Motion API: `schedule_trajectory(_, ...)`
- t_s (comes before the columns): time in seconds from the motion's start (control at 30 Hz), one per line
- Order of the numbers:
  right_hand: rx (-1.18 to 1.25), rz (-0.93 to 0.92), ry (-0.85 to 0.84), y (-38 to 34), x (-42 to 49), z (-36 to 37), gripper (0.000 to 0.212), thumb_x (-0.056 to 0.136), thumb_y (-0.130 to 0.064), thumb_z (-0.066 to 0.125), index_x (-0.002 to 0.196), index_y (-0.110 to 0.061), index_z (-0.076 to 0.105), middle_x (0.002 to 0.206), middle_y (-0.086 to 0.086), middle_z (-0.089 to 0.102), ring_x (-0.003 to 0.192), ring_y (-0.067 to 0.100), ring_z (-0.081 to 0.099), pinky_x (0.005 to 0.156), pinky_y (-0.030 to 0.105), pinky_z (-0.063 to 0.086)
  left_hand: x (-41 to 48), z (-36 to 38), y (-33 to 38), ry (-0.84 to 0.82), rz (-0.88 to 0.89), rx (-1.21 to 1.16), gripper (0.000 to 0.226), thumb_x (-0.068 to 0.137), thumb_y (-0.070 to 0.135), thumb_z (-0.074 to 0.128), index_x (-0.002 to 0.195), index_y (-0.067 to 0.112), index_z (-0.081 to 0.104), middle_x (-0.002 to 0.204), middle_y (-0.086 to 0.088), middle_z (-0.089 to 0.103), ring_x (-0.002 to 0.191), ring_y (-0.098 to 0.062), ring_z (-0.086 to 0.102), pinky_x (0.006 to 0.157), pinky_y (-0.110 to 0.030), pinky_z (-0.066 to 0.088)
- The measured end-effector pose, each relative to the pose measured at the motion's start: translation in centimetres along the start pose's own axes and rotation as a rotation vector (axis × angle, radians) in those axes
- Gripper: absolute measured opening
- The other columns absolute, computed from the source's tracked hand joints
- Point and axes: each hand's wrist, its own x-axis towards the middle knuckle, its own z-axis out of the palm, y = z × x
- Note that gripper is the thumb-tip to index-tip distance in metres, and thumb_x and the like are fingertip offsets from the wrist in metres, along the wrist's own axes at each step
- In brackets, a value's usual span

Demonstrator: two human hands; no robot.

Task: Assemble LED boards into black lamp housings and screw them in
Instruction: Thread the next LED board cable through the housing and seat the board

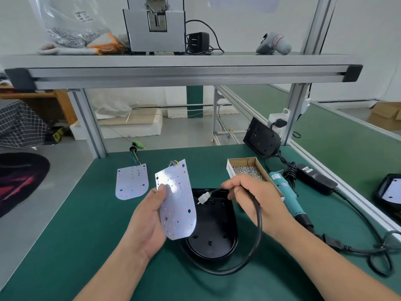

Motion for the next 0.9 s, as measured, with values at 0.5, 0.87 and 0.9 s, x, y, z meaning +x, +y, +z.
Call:
schedule_trajectory(0.5,0.031,-0.095,-0.118,-1.1,0.2,0.0,0.024,0.104,-0.01,0.061,0.115,-0.026,0.074,0.102,-0.004,0.077,0.088,0.019,0.072,0.081,0.037,0.058,-0.2,0.9,-0.8,-0.079,0.054,0.095,0.019,0.102,0.031,0.063,0.095,0.013,0.063,0.09,-0.007,0.075,0.073,-0.022,0.073,0.061,-0.034,0.06)
schedule_trajectory(0.87,0.152,0.077,0.115,-1.3,2.0,1.9,0.017,0.103,-0.01,0.065,0.106,-0.023,0.075,0.106,-0.012,0.077,0.105,0.006,0.07,0.094,0.021,0.051,-0.3,1.7,-0.3,-0.015,0.179,0.12,0.039,0.09,0.033,0.073,0.114,0.004,0.061,0.114,-0.017,0.075,0.095,-0.03,0.07,0.084,-0.05,0.059)
schedule_trajectory(0.9,0.211,0.092,0.126,-1.2,2.0,1.9,0.017,0.103,-0.009,0.066,0.107,-0.022,0.076,0.11,-0.012,0.077,0.108,0.004,0.07,0.096,0.019,0.049,-0.4,1.8,-0.2,-0.022,0.189,0.112,0.041,0.089,0.032,0.075,0.115,0.003,0.06,0.116,-0.017,0.074,0.096,-0.031,0.07,0.086,-0.052,0.058)
